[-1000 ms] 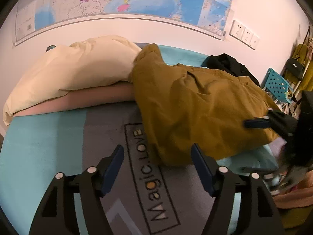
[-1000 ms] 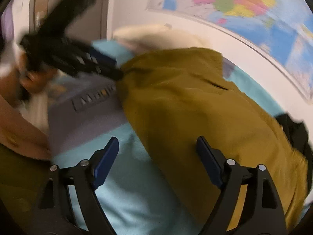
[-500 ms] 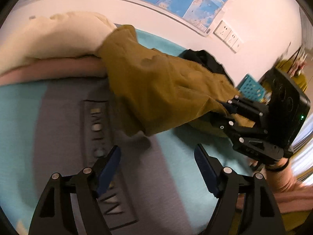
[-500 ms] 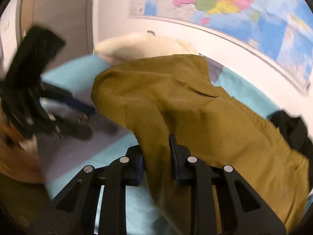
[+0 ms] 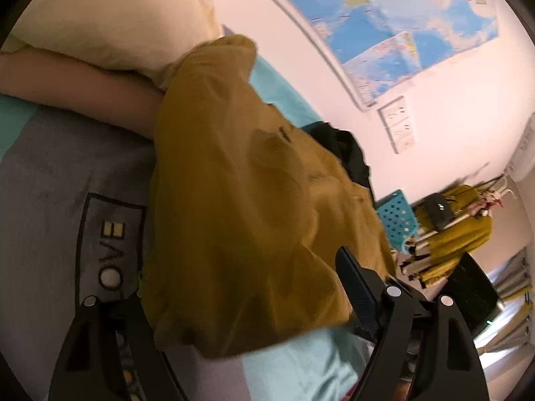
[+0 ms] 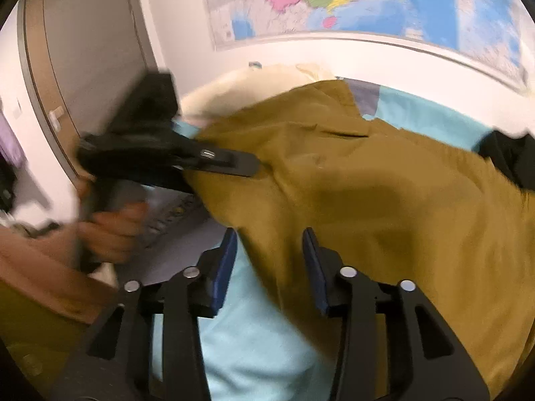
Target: Fold large clothes
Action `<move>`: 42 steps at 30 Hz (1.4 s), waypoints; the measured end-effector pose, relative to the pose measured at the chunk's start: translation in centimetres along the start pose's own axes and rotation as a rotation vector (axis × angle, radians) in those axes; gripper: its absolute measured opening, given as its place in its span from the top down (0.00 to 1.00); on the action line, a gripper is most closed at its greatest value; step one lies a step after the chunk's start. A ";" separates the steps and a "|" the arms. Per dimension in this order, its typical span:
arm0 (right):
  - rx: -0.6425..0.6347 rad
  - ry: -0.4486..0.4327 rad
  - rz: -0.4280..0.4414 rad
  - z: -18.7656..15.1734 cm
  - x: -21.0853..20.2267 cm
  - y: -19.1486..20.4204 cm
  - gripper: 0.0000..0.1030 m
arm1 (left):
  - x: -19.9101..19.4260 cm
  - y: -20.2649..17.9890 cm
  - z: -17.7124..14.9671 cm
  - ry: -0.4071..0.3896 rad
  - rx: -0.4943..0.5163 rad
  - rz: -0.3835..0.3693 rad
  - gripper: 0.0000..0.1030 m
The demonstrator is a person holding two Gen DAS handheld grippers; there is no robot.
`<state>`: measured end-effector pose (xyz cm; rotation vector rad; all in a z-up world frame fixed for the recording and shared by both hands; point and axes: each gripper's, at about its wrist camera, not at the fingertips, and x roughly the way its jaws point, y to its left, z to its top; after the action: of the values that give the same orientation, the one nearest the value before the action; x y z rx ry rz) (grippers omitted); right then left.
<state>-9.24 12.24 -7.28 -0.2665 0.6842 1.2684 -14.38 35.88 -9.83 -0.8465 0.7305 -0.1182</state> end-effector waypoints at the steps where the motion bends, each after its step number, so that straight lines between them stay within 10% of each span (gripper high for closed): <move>1: 0.031 -0.007 0.011 -0.3 -0.8 -0.4 0.53 | 0.1 -0.2 0.1 -0.001 0.018 0.015 0.25; 5: 0.302 -0.070 0.088 -4.1 -6.3 -4.2 0.39 | 0.8 -0.9 0.2 0.004 0.043 0.053 0.26; 9: 0.560 -0.104 0.055 -8.9 -10.4 -7.7 0.33 | 1.9 -1.6 0.6 0.014 0.091 0.122 0.49; 16: 0.876 -0.200 -0.103 -14.7 -14.5 -11.6 0.29 | 2.7 -2.3 0.6 0.026 0.163 0.201 0.44; 42: 0.982 -0.357 -0.434 -10.9 -11.2 -14.6 0.12 | 4.5 -3.8 0.4 0.036 0.267 0.270 0.21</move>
<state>-0.56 -6.80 -11.61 0.5816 0.8030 0.4438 -10.07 31.96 -9.35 -0.4874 0.8351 0.0115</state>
